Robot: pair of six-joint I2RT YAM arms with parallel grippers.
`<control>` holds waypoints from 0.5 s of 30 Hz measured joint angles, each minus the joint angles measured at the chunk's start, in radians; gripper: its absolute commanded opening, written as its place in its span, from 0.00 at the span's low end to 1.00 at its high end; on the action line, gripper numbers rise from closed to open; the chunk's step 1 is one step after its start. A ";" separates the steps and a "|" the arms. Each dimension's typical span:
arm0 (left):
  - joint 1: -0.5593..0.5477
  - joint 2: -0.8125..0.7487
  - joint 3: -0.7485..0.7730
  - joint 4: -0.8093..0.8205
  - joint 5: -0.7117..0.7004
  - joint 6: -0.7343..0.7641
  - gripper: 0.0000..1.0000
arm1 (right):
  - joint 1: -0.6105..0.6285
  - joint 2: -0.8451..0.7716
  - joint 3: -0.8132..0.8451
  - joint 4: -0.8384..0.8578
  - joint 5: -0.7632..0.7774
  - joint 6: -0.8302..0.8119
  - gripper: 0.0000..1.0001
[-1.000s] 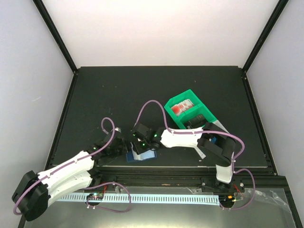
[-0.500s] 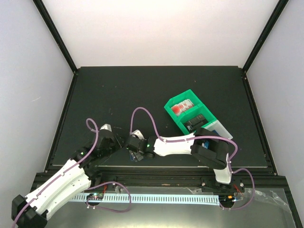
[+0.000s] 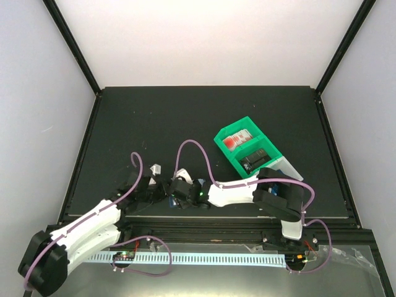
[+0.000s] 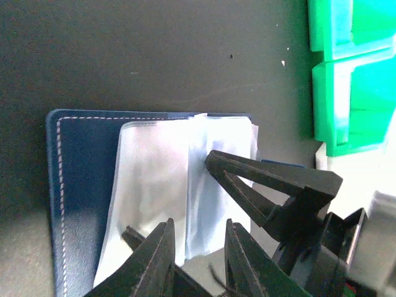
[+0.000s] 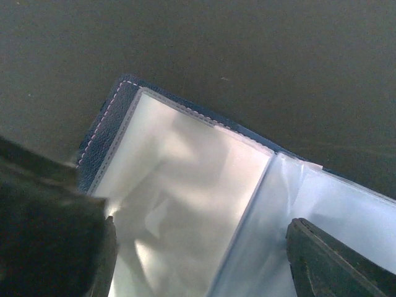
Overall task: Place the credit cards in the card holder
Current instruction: Open the card holder at the center of the board.
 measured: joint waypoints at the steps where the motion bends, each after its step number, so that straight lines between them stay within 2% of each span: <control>1: 0.001 0.025 0.000 0.026 0.010 0.007 0.22 | -0.001 -0.008 -0.016 0.022 -0.002 -0.003 0.74; 8: 0.008 0.201 0.000 0.137 0.029 0.051 0.21 | -0.002 -0.039 -0.070 0.086 -0.016 -0.024 0.74; 15: 0.007 0.254 -0.008 0.121 0.001 0.115 0.22 | -0.012 -0.140 -0.108 -0.009 -0.081 -0.015 0.75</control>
